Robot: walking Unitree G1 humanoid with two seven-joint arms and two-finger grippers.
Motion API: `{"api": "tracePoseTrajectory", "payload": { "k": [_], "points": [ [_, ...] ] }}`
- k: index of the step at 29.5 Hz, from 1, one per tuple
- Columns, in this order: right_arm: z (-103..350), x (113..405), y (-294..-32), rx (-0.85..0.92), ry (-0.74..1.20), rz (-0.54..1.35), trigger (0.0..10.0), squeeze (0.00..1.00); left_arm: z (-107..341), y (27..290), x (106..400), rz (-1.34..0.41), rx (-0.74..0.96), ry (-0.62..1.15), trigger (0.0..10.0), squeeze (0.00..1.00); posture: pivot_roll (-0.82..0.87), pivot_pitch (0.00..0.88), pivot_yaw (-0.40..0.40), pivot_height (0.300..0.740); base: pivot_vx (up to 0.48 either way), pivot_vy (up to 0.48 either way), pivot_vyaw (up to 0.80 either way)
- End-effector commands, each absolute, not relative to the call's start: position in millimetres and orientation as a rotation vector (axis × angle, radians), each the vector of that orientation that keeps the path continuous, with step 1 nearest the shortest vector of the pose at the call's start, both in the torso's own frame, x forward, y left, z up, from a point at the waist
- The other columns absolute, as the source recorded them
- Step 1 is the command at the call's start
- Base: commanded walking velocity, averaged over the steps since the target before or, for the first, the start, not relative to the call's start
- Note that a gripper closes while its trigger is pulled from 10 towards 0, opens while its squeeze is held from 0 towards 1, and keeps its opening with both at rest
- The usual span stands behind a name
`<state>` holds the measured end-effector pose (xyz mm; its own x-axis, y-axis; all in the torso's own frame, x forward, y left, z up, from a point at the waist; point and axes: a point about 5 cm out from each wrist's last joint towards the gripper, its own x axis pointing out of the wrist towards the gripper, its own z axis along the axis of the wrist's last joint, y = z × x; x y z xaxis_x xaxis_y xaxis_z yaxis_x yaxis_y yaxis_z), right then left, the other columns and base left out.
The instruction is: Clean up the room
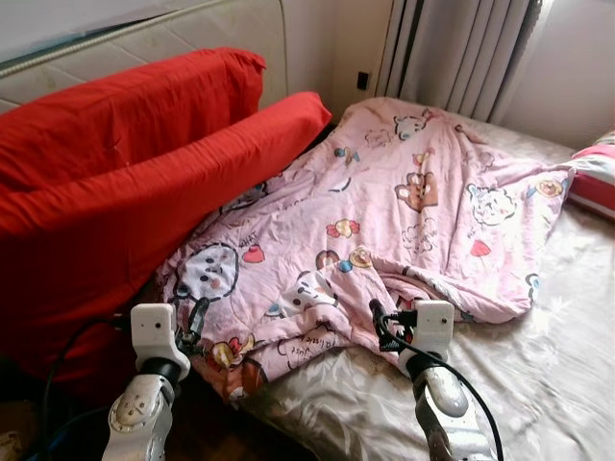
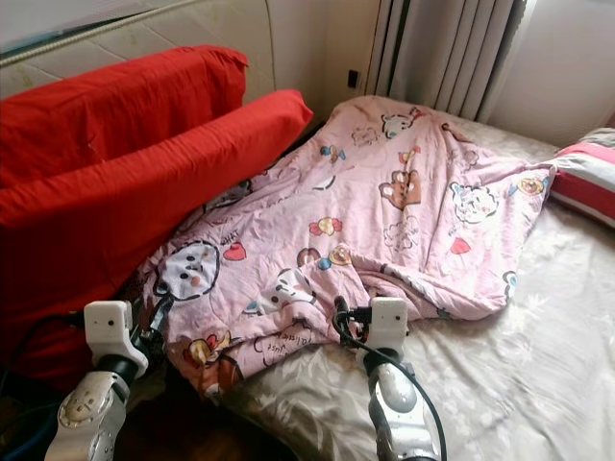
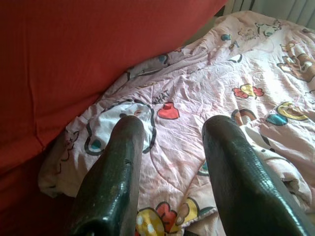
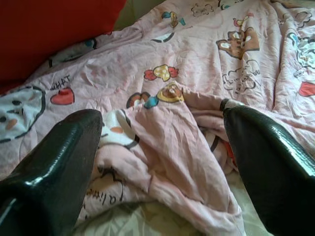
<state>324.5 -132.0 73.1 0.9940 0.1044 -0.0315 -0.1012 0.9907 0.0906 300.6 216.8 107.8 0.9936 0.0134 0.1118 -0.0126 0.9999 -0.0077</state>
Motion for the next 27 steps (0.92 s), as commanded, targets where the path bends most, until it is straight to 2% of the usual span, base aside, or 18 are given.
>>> {"api": "tracePoseTrajectory", "payload": {
  "k": [1, 27],
  "points": [
    [71.5, 321.2, -130.2, 0.090, 0.031, 0.109, 10.0, 0.00, 105.4, 218.7, 297.8, 0.019, -0.011, -0.094, 10.0, 0.00, 0.09, 0.219, -0.004, 0.665, 0.000, 0.000, 0.00],
    [70.2, 321.3, -130.6, 0.088, 0.046, 0.105, 10.0, 0.00, 108.7, 218.5, 298.6, 0.023, -0.007, -0.087, 10.0, 0.00, 0.09, 0.232, -0.006, 0.665, 0.000, 0.000, 0.00]
  ]
}}
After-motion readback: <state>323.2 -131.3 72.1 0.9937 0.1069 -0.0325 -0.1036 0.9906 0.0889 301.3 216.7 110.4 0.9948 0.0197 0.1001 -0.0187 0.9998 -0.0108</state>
